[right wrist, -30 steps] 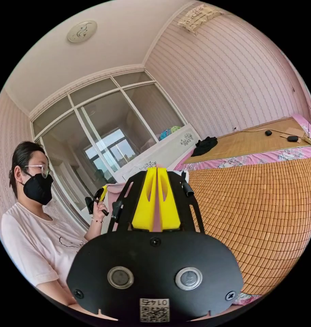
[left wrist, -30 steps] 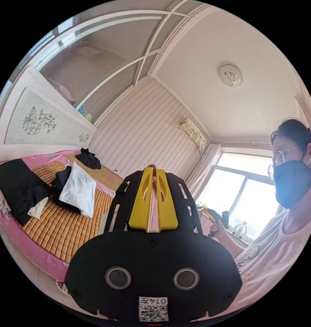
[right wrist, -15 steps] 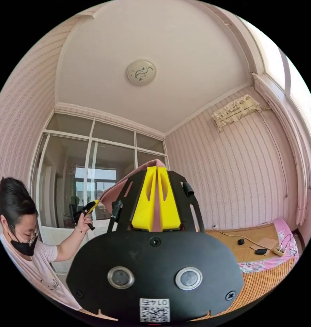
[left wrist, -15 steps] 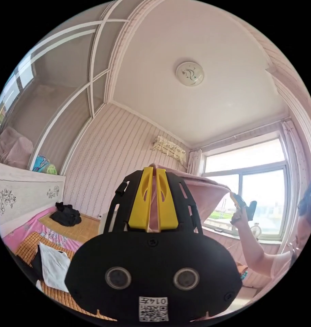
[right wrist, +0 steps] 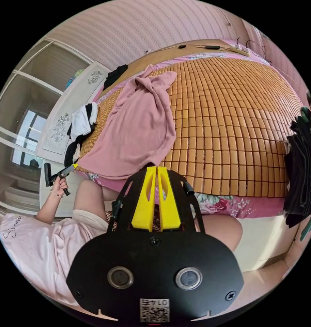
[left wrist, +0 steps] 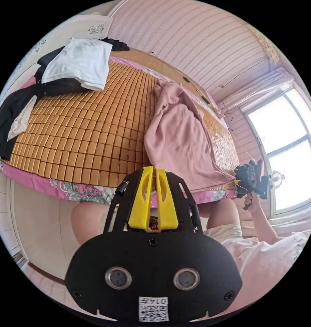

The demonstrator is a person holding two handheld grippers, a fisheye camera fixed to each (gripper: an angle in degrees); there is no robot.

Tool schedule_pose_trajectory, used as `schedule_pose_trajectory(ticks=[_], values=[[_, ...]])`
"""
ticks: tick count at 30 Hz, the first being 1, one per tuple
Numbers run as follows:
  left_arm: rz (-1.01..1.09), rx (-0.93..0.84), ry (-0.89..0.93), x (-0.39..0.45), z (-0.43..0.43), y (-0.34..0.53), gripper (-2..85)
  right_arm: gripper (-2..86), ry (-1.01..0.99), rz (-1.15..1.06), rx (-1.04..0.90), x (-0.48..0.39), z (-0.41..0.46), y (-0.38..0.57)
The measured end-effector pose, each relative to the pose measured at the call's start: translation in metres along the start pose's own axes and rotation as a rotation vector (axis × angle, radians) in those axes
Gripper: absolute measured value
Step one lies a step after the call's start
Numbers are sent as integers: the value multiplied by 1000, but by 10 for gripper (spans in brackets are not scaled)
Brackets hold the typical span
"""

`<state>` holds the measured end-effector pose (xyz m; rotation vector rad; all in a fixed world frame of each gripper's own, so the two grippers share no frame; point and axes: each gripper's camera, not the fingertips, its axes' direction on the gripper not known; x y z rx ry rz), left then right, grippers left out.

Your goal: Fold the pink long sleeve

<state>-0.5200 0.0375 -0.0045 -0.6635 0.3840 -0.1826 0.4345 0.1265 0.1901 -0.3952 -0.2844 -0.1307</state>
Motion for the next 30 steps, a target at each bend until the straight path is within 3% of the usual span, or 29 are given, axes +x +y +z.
schedule_pose_trajectory(ticks=[7,12,15,21,26,30], values=[[135,-72,-98,21,3,-11,-5,2,134,-58,-115,-12,11,7],[84,-210,-70,14,42,-23,19,22,136,-61,-230,-17,45,4],[105,-169,-134,16,32,-50,39,95,182,-100,-242,-24,42,-22],[262,-30,-172,44,35,-189,40,108,173,-329,-51,-75,26,-162],[326,74,-104,98,100,-346,44,100,185,-494,11,-151,89,-325],[337,76,-120,124,154,-417,71,110,206,-467,-8,-176,147,-400]])
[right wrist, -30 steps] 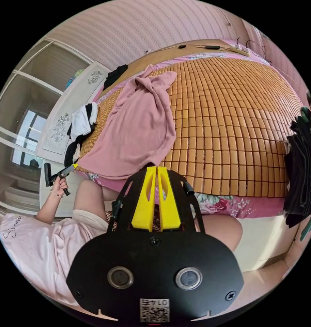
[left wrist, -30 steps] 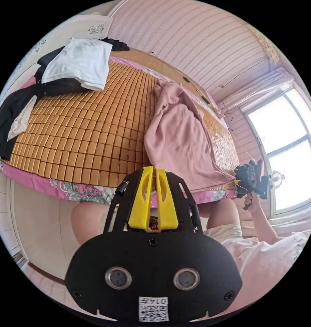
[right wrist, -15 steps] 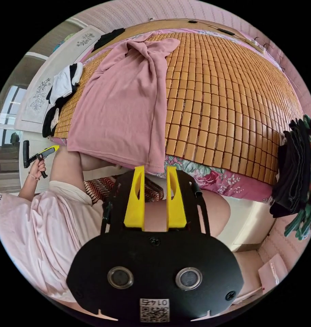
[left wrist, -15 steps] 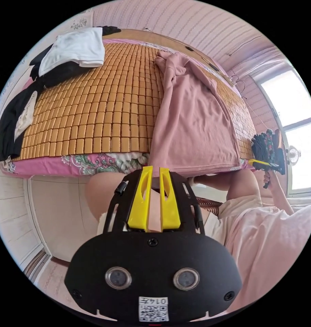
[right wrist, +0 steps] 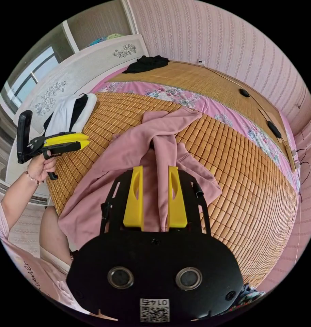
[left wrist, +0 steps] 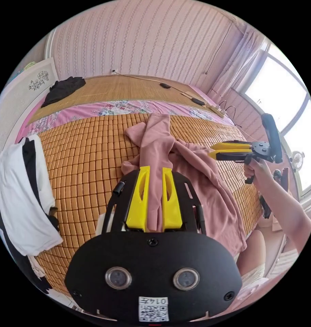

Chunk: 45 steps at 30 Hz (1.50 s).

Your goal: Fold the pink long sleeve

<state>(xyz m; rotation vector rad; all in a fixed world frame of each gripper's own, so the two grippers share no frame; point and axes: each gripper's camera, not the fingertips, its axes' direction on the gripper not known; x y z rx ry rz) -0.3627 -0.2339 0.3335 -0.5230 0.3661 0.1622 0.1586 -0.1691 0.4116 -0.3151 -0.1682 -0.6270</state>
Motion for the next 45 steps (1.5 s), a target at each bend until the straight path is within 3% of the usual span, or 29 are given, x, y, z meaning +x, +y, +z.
schedule_pose_trajectory(ticks=[5,6,9,11,14,17,20,22,24,27,29,31,34,37,43,45], values=[[23,-286,-57,-4,103,-27,42,49,-30,124,-123,17,80,-22],[33,-277,-58,-4,106,-25,30,39,-43,138,-109,20,82,-17],[-81,-87,-10,-22,74,-14,13,28,-105,193,88,33,49,20],[-144,153,13,-39,16,10,8,24,-44,230,279,40,-12,70],[-225,290,-66,-56,-42,63,4,24,64,340,406,44,-80,157],[-363,217,-149,-77,-52,128,-1,29,219,520,314,50,-97,244],[-526,74,-206,-92,-45,178,-5,40,240,643,130,58,-80,303],[-533,92,-214,-84,-55,195,-4,58,276,653,79,56,-80,313],[-453,143,-256,-63,-70,194,-4,64,331,604,98,46,-88,300],[-156,183,-259,-15,-75,155,-7,64,333,343,172,18,-88,237],[102,99,-162,23,-45,103,-5,60,175,111,182,-4,-61,173],[219,26,-80,47,-6,65,-3,52,67,20,129,-12,-25,125],[354,-148,-71,82,77,8,0,37,64,-67,4,-22,41,60],[360,-314,-89,95,153,-29,1,53,105,-145,-193,-27,100,19],[234,-34,-163,86,148,-94,-6,36,80,-156,52,-10,72,-21],[221,-101,-245,81,177,-109,-7,20,108,-125,28,0,87,-34]])
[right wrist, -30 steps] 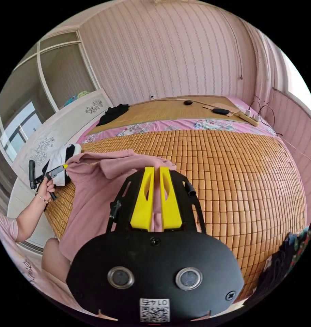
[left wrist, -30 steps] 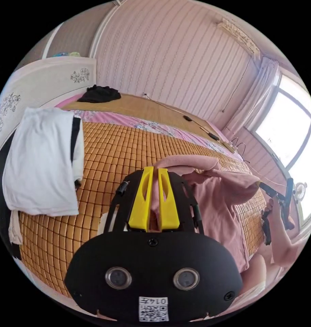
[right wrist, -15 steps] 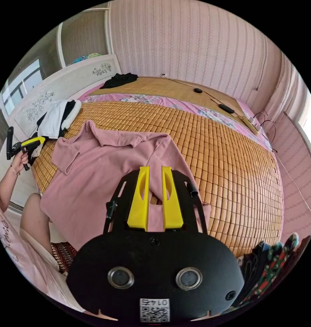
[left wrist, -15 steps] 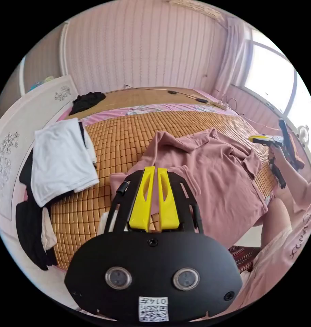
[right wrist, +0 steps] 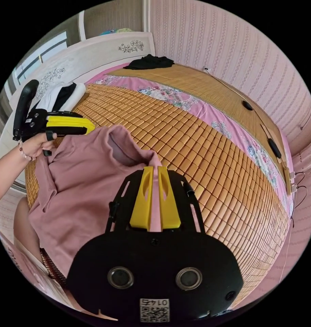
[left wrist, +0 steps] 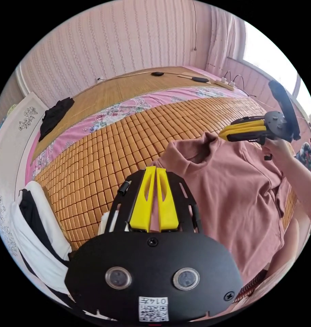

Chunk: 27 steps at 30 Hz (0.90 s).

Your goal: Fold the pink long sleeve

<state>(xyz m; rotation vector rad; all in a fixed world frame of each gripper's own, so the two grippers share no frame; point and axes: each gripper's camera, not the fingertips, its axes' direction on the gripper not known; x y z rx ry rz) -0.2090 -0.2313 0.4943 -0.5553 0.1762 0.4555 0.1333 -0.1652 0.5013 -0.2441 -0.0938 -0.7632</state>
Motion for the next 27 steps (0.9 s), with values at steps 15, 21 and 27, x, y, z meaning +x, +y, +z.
schedule_pose_trajectory(ticks=[15,21,27], values=[[136,76,186,81,-11,26,0,54,-5,214,144,4,-92,226],[307,47,475,215,-8,36,24,116,-122,306,-69,-61,-72,377],[410,11,468,314,8,11,45,26,-133,504,87,-49,-89,456]])
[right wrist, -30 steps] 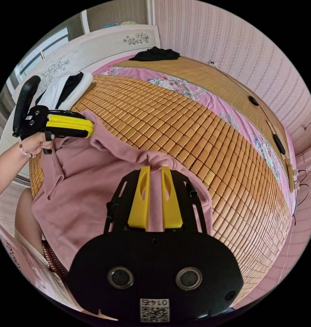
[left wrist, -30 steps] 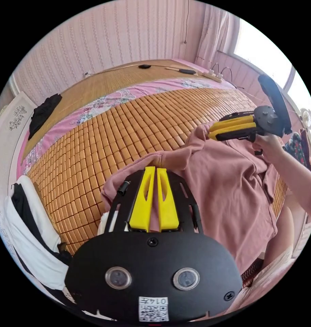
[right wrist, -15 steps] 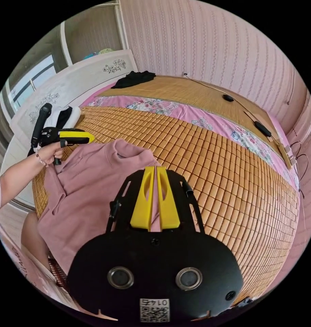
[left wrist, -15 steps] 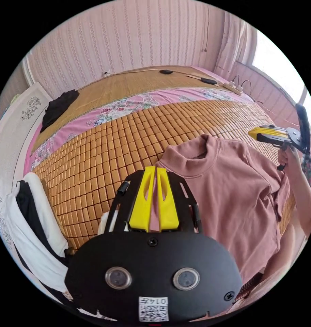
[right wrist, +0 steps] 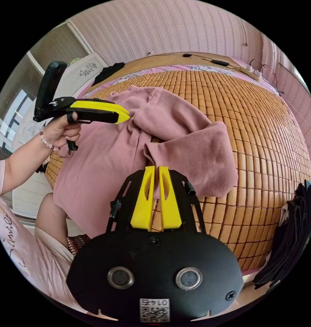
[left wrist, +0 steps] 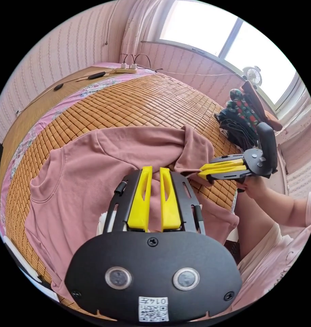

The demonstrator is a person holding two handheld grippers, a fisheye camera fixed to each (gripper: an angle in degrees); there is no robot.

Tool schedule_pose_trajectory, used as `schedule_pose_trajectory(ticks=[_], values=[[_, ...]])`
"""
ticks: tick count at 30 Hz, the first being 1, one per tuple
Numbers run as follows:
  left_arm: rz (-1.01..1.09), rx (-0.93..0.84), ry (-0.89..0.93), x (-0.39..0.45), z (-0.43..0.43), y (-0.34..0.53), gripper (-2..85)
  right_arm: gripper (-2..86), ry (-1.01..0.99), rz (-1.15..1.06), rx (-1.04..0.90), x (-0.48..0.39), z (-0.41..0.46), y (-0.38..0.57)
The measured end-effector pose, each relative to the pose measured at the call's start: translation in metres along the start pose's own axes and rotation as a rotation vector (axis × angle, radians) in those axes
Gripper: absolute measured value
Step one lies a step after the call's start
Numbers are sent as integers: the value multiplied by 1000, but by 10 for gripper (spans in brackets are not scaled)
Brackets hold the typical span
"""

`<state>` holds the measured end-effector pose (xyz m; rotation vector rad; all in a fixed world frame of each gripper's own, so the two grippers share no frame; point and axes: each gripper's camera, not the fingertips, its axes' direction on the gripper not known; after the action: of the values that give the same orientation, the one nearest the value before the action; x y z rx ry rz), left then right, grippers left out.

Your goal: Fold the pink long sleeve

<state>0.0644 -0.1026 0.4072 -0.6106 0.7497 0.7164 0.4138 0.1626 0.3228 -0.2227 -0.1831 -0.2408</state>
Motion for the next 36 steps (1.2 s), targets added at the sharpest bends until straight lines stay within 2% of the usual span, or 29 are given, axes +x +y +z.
schedule_pose_trajectory(ticks=[4,5,7,10,15,18,19,20,21,23,25,27,30,32,36], values=[[61,4,-7,26,9,-24,51,15,-49,181,371,49,-120,61],[87,-5,-3,35,14,-31,54,14,-10,211,452,58,-150,79],[133,-24,3,51,27,-40,61,13,119,243,495,68,-181,99],[215,-70,-3,81,60,-52,73,12,244,252,480,84,-197,119],[262,-92,-72,109,99,-63,79,11,234,263,409,96,-196,134],[358,69,-140,132,77,-59,75,11,272,249,362,94,-193,144],[448,142,-200,146,69,-56,75,11,295,259,341,95,-190,149],[534,169,-178,158,68,-56,77,11,297,270,325,98,-187,154],[562,156,-162,164,71,-58,84,11,288,276,322,99,-186,157],[680,16,-129,187,106,-71,103,11,263,307,326,103,-184,167],[740,-71,-143,199,135,-75,92,11,258,326,331,104,-186,174],[732,-91,-203,200,150,-77,46,12,255,341,326,106,-188,180],[643,-69,-95,189,133,-78,11,13,242,338,261,107,-191,192],[628,36,-5,181,85,-73,7,15,255,310,157,97,-200,202],[542,175,2,169,48,-106,19,20,289,294,206,82,-235,211]])
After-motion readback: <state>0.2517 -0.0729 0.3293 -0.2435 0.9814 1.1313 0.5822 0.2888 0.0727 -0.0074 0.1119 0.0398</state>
